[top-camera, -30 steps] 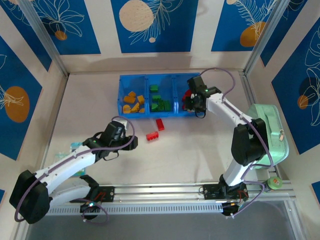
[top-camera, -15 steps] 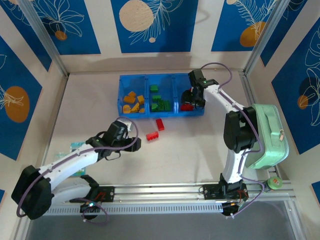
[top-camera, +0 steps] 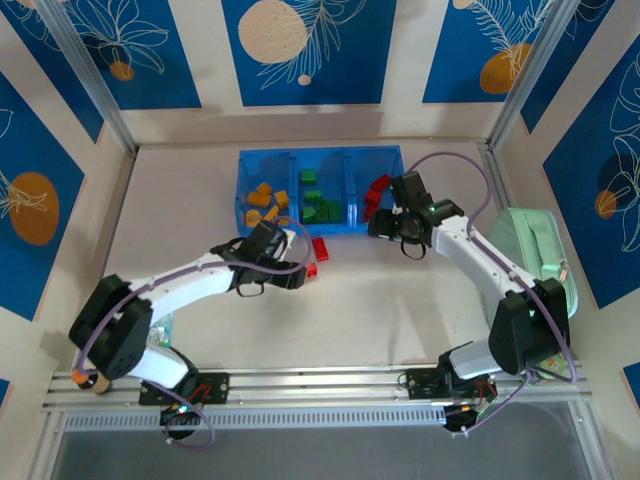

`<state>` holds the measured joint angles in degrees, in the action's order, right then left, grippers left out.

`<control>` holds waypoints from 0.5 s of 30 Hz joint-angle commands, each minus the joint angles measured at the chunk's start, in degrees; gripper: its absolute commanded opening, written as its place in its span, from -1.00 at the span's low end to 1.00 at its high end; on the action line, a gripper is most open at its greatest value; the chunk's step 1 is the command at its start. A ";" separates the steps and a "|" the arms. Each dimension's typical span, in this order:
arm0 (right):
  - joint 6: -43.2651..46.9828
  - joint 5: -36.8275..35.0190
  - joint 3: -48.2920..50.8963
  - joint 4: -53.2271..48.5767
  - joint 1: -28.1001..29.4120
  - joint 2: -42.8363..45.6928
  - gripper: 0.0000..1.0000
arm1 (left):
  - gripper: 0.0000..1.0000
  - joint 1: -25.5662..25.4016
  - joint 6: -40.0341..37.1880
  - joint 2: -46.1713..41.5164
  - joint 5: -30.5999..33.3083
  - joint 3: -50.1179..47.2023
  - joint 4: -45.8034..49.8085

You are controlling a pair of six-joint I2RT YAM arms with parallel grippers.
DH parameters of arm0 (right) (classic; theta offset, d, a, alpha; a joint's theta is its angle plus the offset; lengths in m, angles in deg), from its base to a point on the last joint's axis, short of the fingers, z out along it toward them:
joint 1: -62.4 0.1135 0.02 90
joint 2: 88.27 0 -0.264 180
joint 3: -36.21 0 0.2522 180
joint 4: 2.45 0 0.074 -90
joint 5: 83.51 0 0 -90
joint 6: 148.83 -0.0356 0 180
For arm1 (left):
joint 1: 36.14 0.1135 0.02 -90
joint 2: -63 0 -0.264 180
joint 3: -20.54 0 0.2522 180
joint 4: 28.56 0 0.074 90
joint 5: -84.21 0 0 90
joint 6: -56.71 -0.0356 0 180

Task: Sort the legos into containers by color
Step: Pick up the lego from the center of the table.

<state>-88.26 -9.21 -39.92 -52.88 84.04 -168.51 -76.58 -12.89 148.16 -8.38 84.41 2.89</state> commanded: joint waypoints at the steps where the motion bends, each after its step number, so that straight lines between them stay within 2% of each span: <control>1: -2.52 1.37 4.74 1.44 0.26 3.86 0.30 | 0.43 -1.28 -4.59 4.66 0.66 4.70 1.73; 4: -3.72 1.82 9.17 2.81 0.15 7.14 0.28 | 0.43 -2.07 -6.30 9.29 3.62 8.09 3.41; 10: -5.63 2.70 15.84 4.23 0.06 12.11 0.25 | 0.33 -3.60 -7.52 17.33 5.04 13.76 5.78; 13: -6.06 2.95 18.61 5.20 -0.02 14.32 0.23 | 0.18 -5.25 -7.65 19.44 7.51 15.67 7.38; 15: -6.54 3.27 20.32 5.78 -0.03 15.55 0.22 | -0.05 -6.19 -7.83 20.46 8.08 16.75 8.35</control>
<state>-93.11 -7.75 -21.43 -48.66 84.09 -154.85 -81.17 -19.45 167.40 -2.67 98.68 7.72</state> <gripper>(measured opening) 0.612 0.496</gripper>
